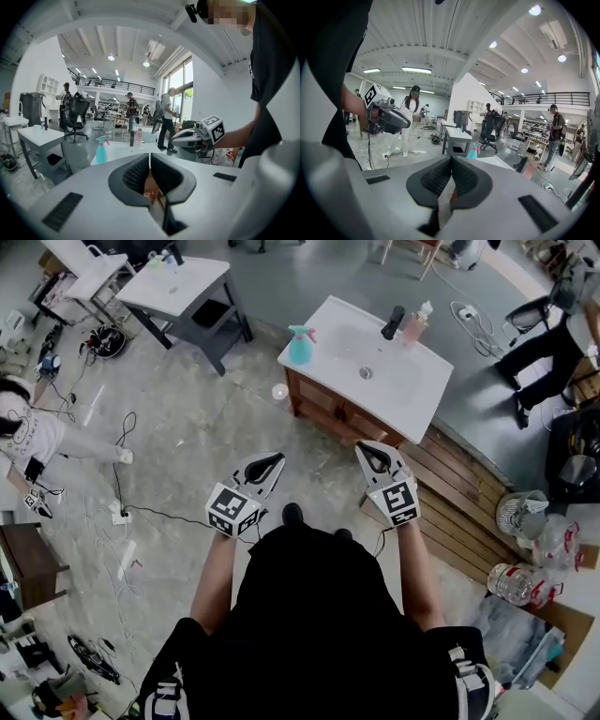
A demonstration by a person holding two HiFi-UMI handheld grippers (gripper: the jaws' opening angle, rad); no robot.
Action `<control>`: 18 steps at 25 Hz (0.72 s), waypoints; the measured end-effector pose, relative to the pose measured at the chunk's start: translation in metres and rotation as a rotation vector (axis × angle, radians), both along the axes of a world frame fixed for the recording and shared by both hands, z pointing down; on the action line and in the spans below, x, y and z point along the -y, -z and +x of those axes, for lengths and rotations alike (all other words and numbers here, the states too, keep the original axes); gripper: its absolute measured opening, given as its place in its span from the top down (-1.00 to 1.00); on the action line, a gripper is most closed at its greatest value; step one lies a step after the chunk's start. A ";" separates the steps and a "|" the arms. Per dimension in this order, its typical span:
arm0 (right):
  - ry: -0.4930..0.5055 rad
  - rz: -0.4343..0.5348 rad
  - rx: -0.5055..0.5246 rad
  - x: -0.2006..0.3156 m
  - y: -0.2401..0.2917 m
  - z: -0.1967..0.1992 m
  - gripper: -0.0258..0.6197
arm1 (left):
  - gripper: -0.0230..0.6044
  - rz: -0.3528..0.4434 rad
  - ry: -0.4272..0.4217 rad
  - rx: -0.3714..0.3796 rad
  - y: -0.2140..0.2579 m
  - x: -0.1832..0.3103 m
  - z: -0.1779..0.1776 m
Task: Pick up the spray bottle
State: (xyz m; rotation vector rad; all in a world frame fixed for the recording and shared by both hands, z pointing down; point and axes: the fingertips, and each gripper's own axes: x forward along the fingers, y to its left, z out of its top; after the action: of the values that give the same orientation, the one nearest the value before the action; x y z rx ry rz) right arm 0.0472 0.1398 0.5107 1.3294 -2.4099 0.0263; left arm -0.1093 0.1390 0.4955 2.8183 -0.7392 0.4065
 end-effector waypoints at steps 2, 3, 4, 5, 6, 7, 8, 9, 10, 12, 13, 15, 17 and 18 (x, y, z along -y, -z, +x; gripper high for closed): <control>-0.009 0.000 -0.002 0.005 0.000 -0.006 0.87 | 0.83 -0.001 -0.009 0.000 -0.001 0.006 -0.006; -0.014 0.001 -0.004 0.008 -0.001 -0.009 0.87 | 0.83 -0.002 -0.013 0.000 -0.002 0.009 -0.010; -0.018 0.001 -0.005 0.011 -0.001 -0.012 0.87 | 0.83 -0.004 -0.017 0.000 -0.002 0.012 -0.013; -0.023 0.000 -0.005 0.014 -0.001 -0.015 0.87 | 0.83 -0.005 -0.021 -0.001 -0.003 0.015 -0.017; -0.028 -0.001 -0.005 0.016 -0.001 -0.018 0.87 | 0.83 -0.007 -0.025 -0.002 -0.004 0.018 -0.020; -0.032 -0.003 -0.005 0.019 -0.002 -0.021 0.87 | 0.83 -0.008 -0.028 -0.003 -0.004 0.021 -0.023; -0.036 -0.005 -0.006 0.021 -0.003 -0.024 0.87 | 0.83 -0.009 -0.031 -0.003 -0.005 0.024 -0.026; -0.038 -0.007 -0.006 0.023 -0.004 -0.027 0.87 | 0.83 -0.010 -0.034 -0.003 -0.005 0.027 -0.029; -0.040 -0.009 -0.007 0.025 -0.005 -0.031 0.87 | 0.83 -0.011 -0.036 -0.004 -0.006 0.030 -0.032; -0.044 -0.012 -0.008 0.030 -0.008 -0.037 0.87 | 0.83 -0.014 -0.040 -0.004 -0.008 0.035 -0.039; -0.045 -0.014 -0.007 0.032 -0.009 -0.041 0.87 | 0.83 -0.016 -0.043 -0.003 -0.010 0.037 -0.041; -0.048 -0.017 -0.007 0.037 -0.011 -0.047 0.87 | 0.83 -0.020 -0.048 -0.002 -0.012 0.042 -0.047; -0.052 -0.019 -0.009 0.041 -0.012 -0.053 0.87 | 0.83 -0.022 -0.055 -0.004 -0.012 0.045 -0.051; -0.054 -0.021 -0.009 0.043 -0.012 -0.056 0.87 | 0.83 -0.023 -0.059 -0.005 -0.012 0.047 -0.054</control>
State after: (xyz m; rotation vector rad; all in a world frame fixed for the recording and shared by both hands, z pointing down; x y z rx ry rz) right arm -0.0086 0.0970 0.5231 1.3822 -2.3597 0.0599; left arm -0.1631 0.0924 0.5076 2.8237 -0.6469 0.4143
